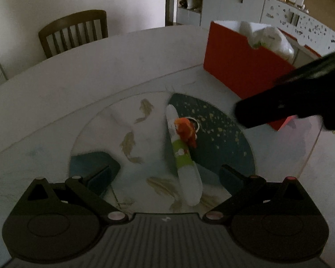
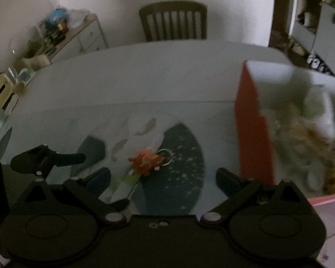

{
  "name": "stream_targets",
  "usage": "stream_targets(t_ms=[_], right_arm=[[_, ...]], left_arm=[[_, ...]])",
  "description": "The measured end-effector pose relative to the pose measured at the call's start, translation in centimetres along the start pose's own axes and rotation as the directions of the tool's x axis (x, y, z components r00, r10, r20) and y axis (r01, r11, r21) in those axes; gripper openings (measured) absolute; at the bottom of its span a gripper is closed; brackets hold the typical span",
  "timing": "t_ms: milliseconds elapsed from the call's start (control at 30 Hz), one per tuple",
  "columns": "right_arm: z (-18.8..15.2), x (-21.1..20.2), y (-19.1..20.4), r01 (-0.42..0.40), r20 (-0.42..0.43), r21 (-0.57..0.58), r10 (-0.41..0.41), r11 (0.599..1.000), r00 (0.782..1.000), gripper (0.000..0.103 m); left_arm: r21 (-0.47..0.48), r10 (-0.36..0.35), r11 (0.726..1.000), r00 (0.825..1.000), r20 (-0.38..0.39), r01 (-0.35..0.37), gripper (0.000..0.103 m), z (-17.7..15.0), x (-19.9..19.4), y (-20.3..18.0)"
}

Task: Organize objects
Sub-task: 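Grasp the orange toy figure with the right gripper while the left grasps the white tube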

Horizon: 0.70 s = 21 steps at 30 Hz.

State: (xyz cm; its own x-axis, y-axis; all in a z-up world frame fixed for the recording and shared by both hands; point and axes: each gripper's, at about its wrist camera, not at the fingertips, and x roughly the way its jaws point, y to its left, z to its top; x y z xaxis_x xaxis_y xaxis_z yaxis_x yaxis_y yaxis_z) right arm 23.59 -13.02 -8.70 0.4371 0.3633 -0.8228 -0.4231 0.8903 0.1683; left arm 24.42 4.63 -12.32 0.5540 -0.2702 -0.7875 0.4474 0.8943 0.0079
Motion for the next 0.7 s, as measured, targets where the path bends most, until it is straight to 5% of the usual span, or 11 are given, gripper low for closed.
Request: stream_targets(t_ms=[567, 700], right_arm=[[1.6, 6.5, 1.6, -0.011, -0.125, -0.062, 0.003, 0.998, 0.992, 0.071], [1.6, 7.1, 1.9, -0.017, -0.14, -0.085, 0.005, 0.996, 0.99, 0.065]], left_arm=[[0.015, 0.024, 1.0, 1.0, -0.005, -0.024, 0.102, -1.2, 1.9, -2.0], [0.024, 0.023, 0.999, 1.0, -0.012, -0.023, 0.09, -1.3, 2.0, -2.4]])
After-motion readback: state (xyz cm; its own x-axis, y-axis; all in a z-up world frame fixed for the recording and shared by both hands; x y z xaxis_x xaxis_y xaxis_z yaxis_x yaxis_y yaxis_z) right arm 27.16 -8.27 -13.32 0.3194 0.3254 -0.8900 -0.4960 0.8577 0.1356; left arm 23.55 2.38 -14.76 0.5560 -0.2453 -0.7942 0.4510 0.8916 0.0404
